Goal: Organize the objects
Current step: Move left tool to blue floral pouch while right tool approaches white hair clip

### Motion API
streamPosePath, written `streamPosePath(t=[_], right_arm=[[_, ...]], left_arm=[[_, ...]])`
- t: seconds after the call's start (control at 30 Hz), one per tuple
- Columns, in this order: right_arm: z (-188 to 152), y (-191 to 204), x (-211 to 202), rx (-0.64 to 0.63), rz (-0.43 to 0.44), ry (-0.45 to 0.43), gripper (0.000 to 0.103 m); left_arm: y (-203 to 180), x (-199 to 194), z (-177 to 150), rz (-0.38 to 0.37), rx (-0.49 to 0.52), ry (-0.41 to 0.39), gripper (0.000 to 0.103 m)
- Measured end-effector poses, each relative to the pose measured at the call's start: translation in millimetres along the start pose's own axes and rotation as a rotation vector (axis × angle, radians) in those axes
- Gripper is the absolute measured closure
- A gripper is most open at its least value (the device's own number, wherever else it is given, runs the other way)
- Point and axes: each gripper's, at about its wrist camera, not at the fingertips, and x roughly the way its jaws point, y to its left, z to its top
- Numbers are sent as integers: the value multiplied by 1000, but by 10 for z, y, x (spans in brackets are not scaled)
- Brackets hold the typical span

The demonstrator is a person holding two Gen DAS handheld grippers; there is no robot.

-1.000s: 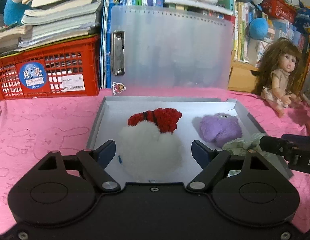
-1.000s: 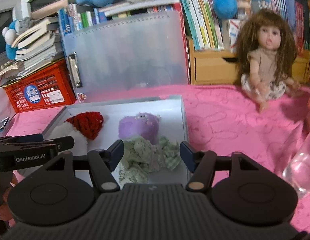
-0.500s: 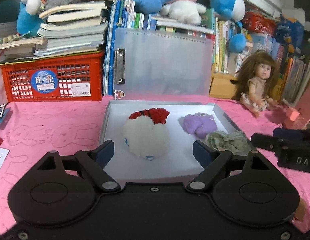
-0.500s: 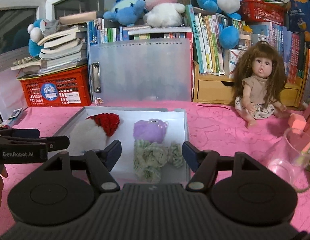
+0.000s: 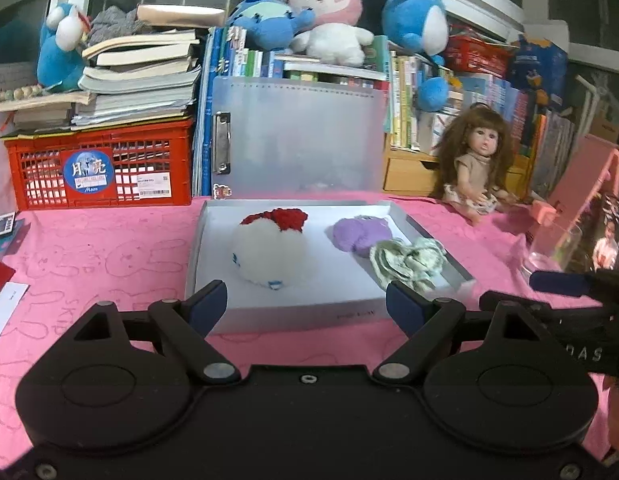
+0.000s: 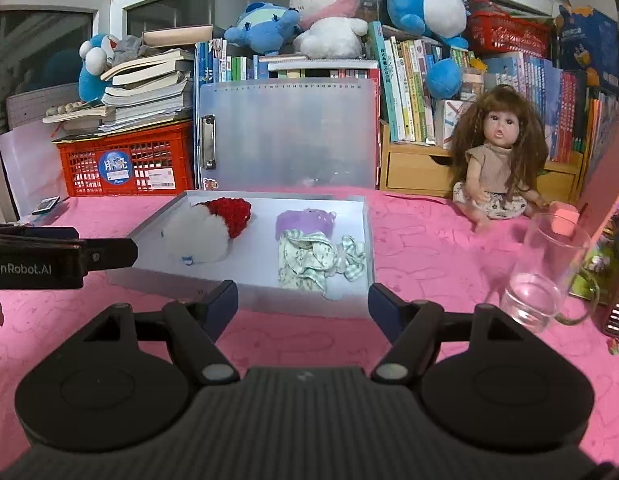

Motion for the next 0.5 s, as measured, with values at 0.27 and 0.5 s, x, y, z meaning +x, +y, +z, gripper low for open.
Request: streamPosePath(t=[0.27, 0.5], right_arm=[[-158, 2, -346, 14, -7, -39, 21], [-387, -38, -534, 16, -44, -14, 21]], left_arm=[[-36, -261, -253, 5, 18, -7, 16], [-15, -449, -448, 3, 20, 8, 16]])
